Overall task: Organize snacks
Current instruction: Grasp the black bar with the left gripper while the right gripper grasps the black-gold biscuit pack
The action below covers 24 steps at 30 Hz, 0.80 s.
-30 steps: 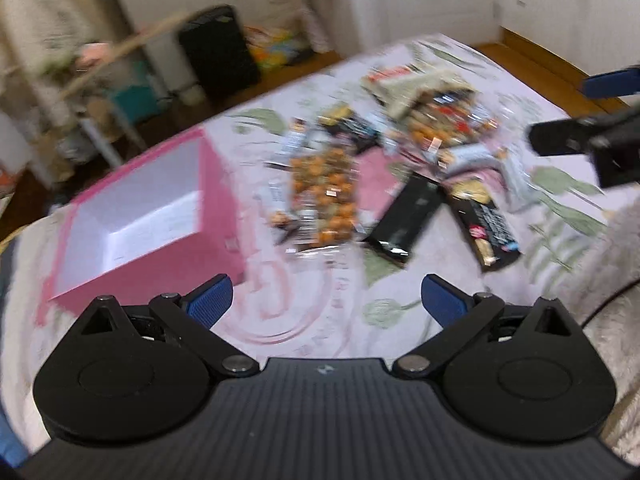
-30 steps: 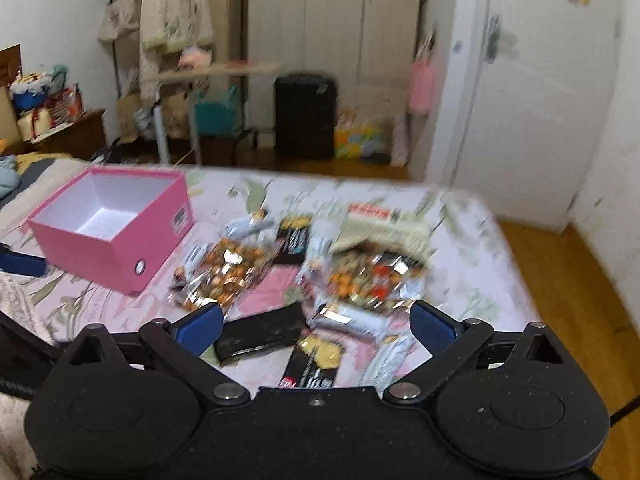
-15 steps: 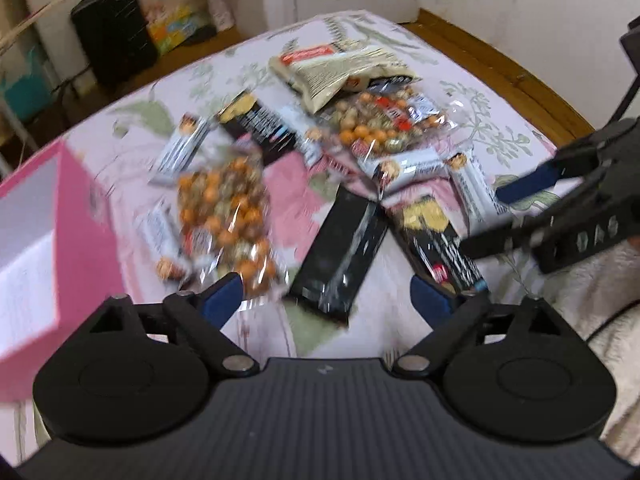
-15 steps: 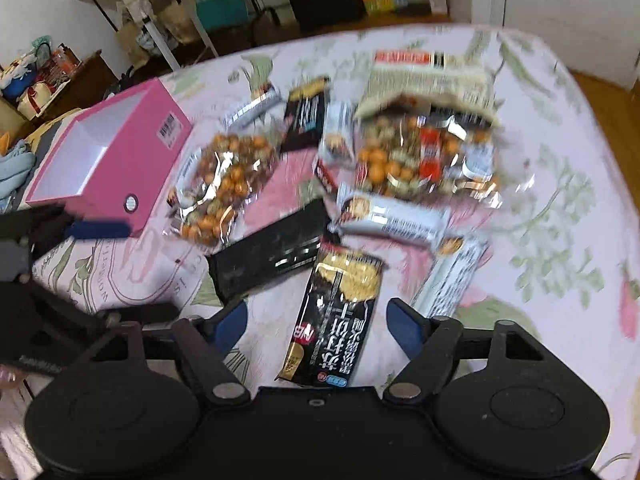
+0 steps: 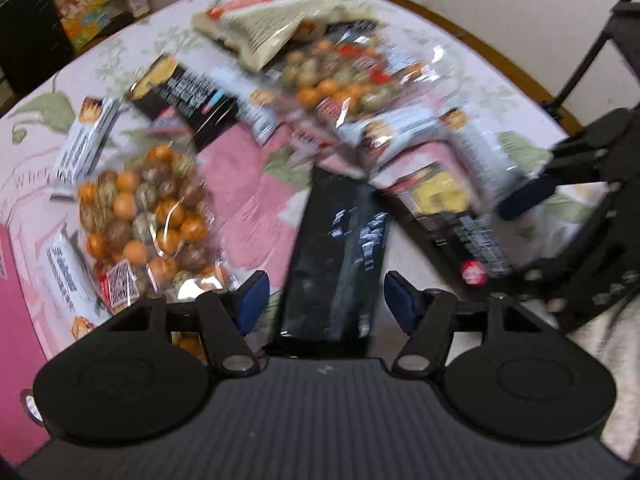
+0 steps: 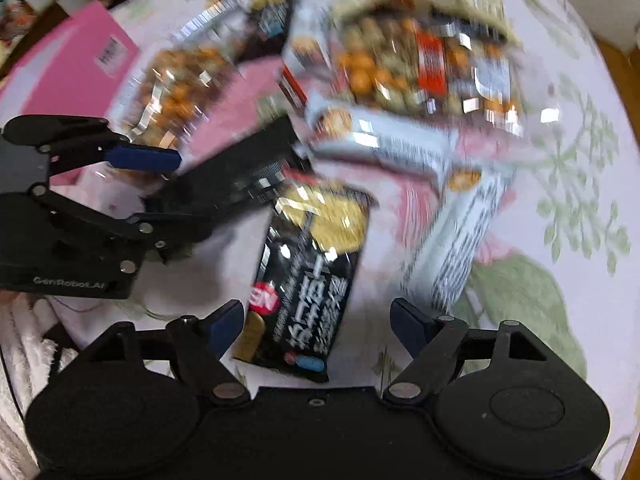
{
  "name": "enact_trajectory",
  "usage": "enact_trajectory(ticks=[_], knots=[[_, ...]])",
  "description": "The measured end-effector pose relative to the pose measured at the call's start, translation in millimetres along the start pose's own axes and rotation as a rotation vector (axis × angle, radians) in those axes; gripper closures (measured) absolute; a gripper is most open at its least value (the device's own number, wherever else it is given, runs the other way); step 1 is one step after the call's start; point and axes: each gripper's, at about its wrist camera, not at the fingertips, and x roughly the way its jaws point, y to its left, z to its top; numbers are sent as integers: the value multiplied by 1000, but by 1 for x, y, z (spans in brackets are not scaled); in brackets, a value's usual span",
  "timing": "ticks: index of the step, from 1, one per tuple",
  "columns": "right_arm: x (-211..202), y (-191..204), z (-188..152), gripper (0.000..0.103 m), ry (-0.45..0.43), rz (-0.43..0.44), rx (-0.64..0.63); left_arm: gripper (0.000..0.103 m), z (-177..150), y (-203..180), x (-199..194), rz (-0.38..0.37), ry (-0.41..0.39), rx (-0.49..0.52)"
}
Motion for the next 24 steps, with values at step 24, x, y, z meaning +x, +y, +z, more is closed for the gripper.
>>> enact_trajectory(ticks=[24], knots=[[1, 17, -1, 43, -94, -53, -34, 48, 12, -29, 9, 65, 19, -29]])
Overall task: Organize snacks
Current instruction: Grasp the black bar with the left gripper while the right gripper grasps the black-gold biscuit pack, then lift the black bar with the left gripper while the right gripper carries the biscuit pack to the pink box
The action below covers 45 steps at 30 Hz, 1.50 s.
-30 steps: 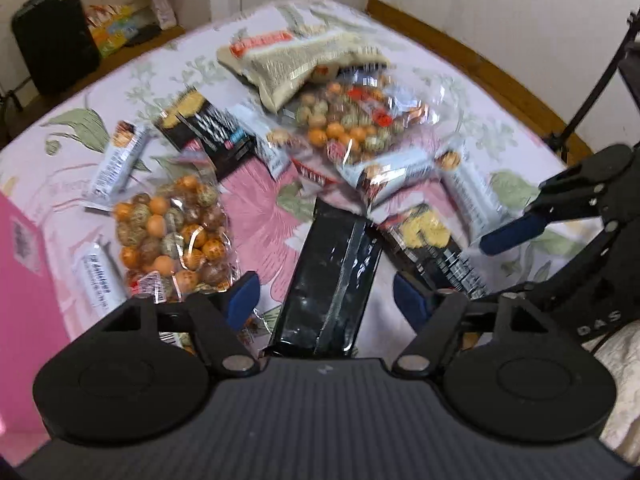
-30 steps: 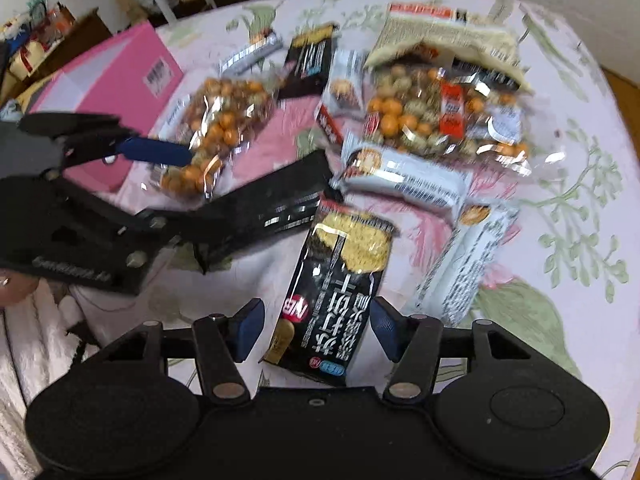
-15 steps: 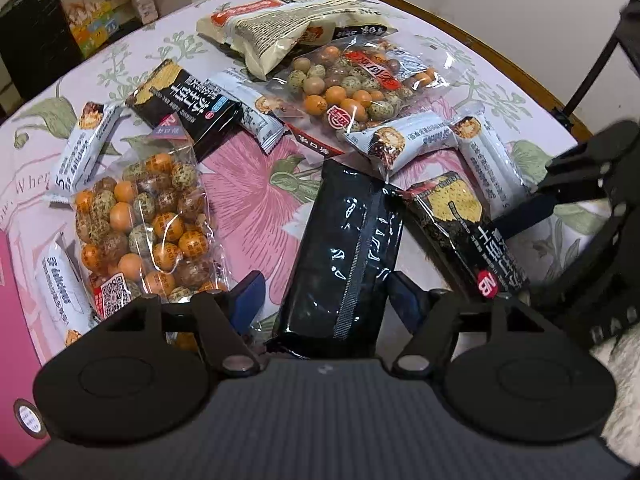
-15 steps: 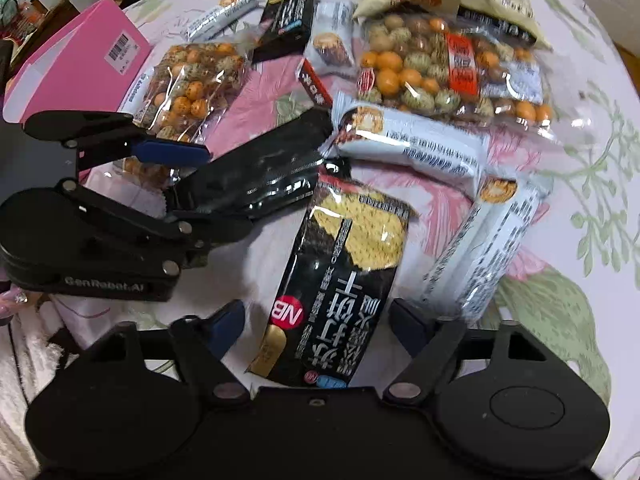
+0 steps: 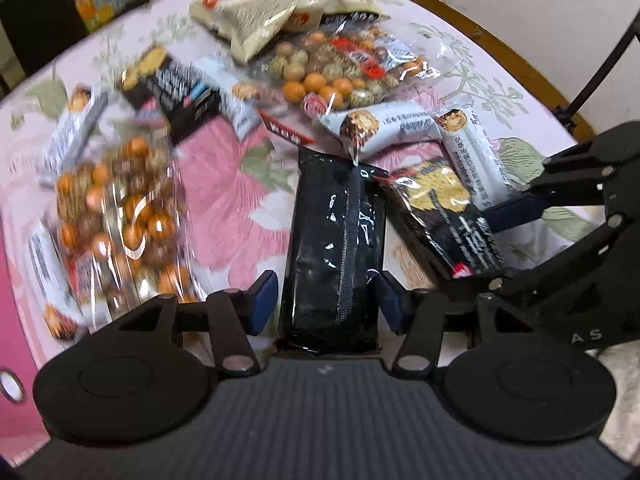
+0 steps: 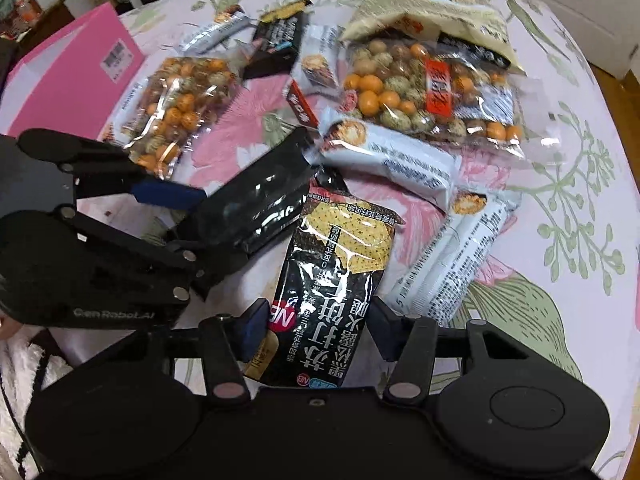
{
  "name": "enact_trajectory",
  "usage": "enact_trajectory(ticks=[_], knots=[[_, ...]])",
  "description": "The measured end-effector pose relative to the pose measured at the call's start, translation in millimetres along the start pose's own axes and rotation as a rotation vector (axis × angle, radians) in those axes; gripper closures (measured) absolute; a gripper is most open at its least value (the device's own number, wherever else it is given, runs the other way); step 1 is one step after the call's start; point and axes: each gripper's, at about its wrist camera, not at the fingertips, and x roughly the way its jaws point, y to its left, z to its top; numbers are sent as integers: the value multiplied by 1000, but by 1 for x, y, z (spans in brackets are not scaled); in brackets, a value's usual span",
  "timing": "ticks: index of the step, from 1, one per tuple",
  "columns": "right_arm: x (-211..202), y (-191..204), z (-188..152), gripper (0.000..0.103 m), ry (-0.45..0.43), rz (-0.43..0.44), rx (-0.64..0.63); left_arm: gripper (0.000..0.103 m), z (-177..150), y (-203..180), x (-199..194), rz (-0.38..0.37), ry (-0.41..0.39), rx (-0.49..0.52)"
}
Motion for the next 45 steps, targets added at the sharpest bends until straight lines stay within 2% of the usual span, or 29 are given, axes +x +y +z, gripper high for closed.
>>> enact_trajectory(ticks=[3, 7, 9, 10, 11, 19, 24, 27, 31, 34, 37, 39, 40, 41, 45], knots=[[6, -8, 2, 43, 27, -6, 54, 39, 4, -5, 3, 56, -27, 27], [6, -17, 1, 43, 22, 27, 107, 35, 2, -2, 3, 53, -50, 31], [5, -22, -1, 44, 8, 52, 124, 40, 0, -3, 2, 52, -55, 24], [4, -23, -2, 45, 5, 64, 124, 52, 0, -3, 0, 33, -49, 16], [3, -24, -3, 45, -1, 72, 122, 55, 0, -4, -1, 20, -46, 8], [-16, -23, -9, 45, -67, 93, 88, 57, -17, -4, -23, 35, -11, 3], [-20, -23, -11, 45, -70, 99, 84, 56, -25, -3, -34, 65, 0, -25], [-20, -23, -12, 45, -66, 97, 84, 51, -28, -1, -31, 63, 3, -53], [-19, -23, -10, 45, -73, 105, 89, 41, -27, -6, -26, 104, -15, -21], [-20, -24, -11, 45, -77, 109, 94, 39, -24, -10, -19, 119, -44, 4], [-18, -26, -10, 45, -72, 106, 97, 39, -22, -15, -4, 134, -21, 35], [-17, -25, -10, 45, -71, 105, 98, 41, -24, -17, -3, 142, -35, 42], [-17, -26, -11, 45, -71, 106, 98, 52, -25, -17, -4, 141, -39, 45], [-17, -25, -11, 45, -71, 105, 98, 56, -25, -18, -6, 144, -36, 49], [-16, -21, -12, 46, -69, 99, 74, 57, -26, -14, -12, 102, -5, 6]])
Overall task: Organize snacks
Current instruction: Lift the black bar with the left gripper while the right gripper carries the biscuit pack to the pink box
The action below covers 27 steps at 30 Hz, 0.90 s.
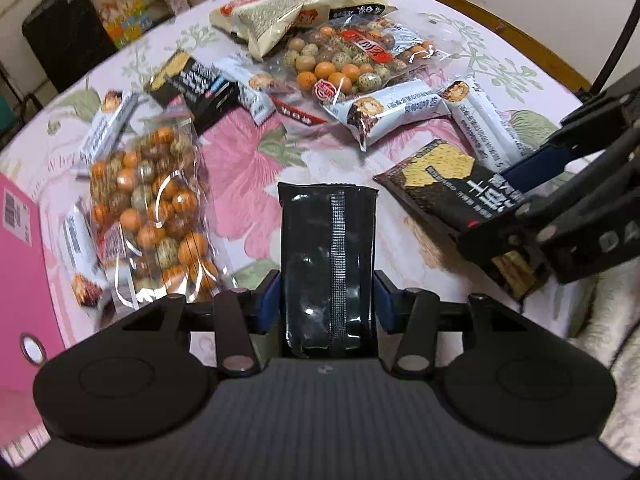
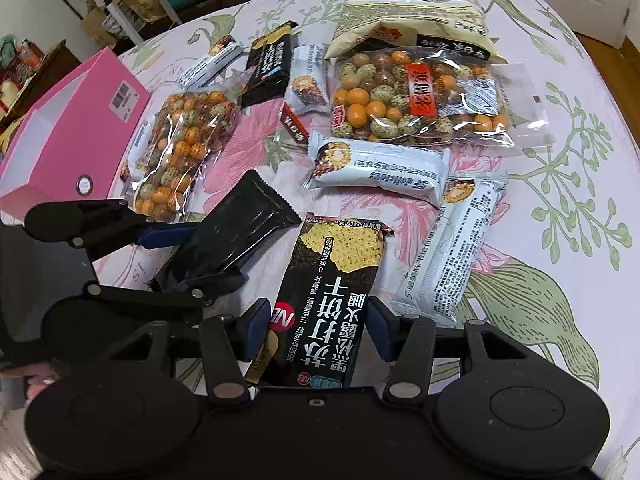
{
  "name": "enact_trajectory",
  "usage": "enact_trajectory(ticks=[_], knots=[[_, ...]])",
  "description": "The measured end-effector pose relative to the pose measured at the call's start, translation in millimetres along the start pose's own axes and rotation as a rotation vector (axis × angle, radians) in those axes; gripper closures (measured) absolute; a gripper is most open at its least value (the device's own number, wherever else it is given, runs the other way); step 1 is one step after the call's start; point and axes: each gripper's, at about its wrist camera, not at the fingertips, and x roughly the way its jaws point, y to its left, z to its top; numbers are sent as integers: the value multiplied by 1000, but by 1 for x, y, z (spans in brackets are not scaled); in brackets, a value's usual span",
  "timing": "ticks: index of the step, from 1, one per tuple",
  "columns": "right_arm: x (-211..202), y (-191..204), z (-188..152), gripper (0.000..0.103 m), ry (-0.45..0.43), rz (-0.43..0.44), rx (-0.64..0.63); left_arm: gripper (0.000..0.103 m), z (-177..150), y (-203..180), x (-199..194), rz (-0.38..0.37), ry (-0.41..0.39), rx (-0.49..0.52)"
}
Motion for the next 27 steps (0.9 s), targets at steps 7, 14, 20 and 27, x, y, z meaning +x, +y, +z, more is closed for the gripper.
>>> enact_trajectory(ticks=[7, 14, 20, 27], knots=[[21, 10, 2, 43, 81, -78, -53, 57, -5, 6, -9, 2, 40, -119], [21, 19, 0, 47, 84, -79, -92, 57, -15, 7, -32, 13, 63, -147], [-4, 24, -5, 47, 42, -21, -99, 57, -26, 11, -54, 13, 106, -168], [-31, 36, -18, 47, 41, 112, -67, 57, -33, 23, -80, -23, 152, -172]])
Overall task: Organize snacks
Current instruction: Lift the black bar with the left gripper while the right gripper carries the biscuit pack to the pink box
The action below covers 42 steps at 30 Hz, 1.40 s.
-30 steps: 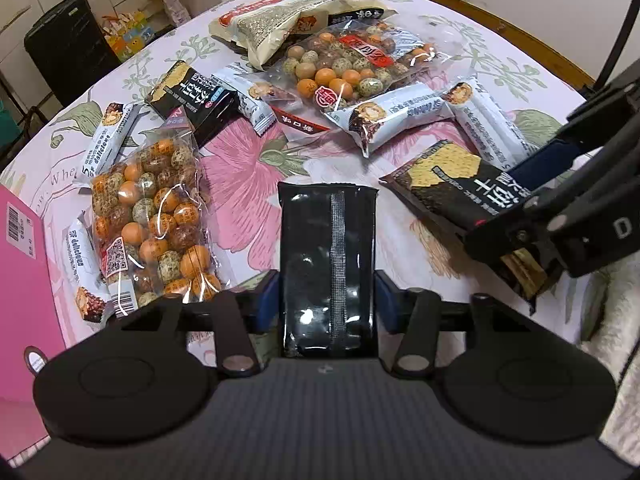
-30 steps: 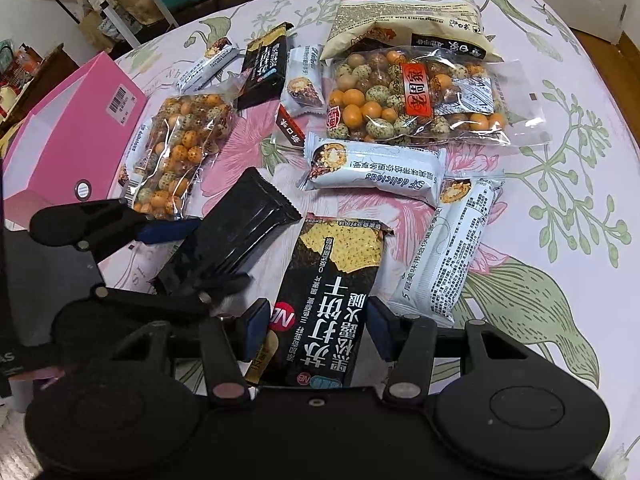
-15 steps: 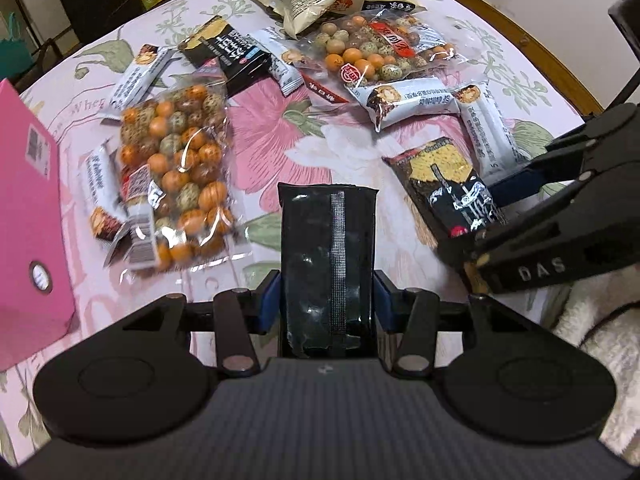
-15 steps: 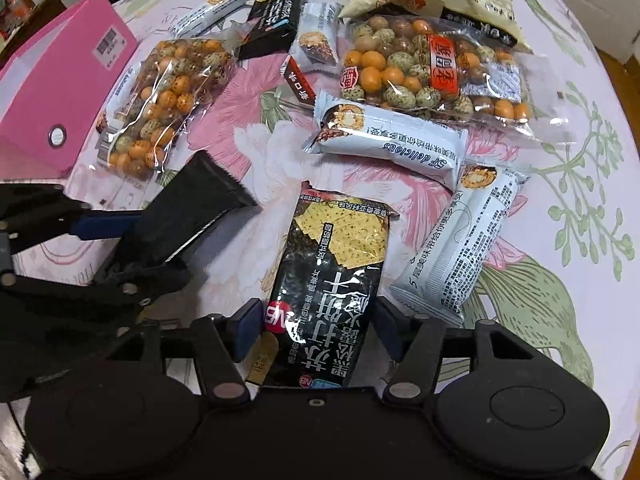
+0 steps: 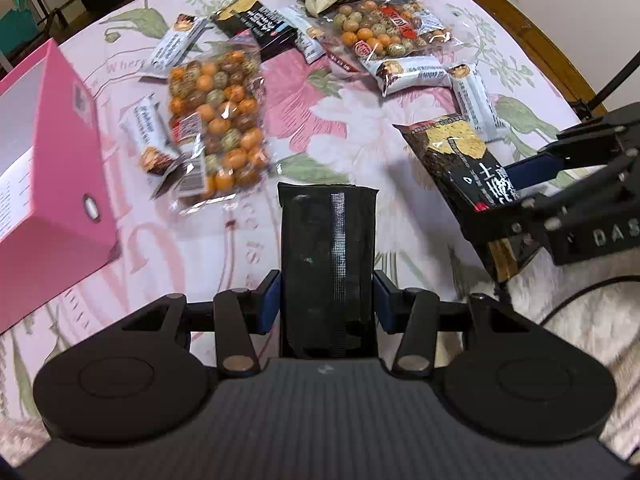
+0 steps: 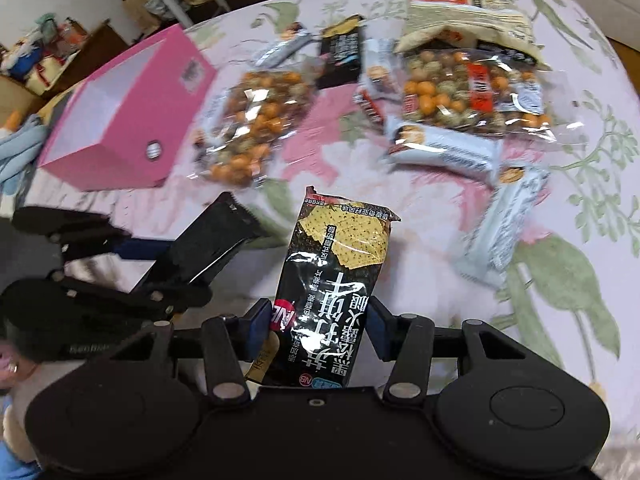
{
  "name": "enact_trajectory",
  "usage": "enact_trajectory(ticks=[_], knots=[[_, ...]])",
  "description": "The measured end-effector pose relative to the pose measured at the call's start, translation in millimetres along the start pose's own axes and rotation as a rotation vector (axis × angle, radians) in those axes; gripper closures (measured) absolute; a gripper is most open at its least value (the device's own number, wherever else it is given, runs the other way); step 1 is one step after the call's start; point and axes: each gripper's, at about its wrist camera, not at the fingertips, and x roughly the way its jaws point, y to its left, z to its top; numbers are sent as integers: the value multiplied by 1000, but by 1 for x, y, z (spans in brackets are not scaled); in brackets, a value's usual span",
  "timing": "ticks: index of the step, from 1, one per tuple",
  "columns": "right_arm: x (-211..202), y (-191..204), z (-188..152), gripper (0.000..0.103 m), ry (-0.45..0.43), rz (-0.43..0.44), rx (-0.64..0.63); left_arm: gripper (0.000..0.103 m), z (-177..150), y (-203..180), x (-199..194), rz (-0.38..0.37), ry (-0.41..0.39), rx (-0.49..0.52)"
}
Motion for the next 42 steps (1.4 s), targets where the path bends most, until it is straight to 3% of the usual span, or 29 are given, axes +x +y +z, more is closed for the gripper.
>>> enact_trajectory(ticks=[9, 16, 24, 29, 34, 36, 42], knots=[[-28, 63, -5, 47, -18, 27, -154, 57, -22, 28, -53, 15, 1, -34], [-51, 116, 13, 47, -73, 72, -263, 56, -33, 59, -109, 49, -108, -89], [-42, 163, 57, 47, -158, 176, -327, 56, -34, 118, -144, 145, -239, -216], [-20, 196, 93, 47, -216, 163, -390, 56, -23, 166, -139, 171, -300, -331], [12, 228, 135, 47, -246, 152, -444, 57, -6, 220, -111, 200, -312, -446], [28, 234, 152, 47, -244, 139, -438, 57, -1, 239, -100, 222, -316, -481], [83, 256, 192, 48, -162, 85, -481, 57, 8, 289, -60, 187, -259, -587]])
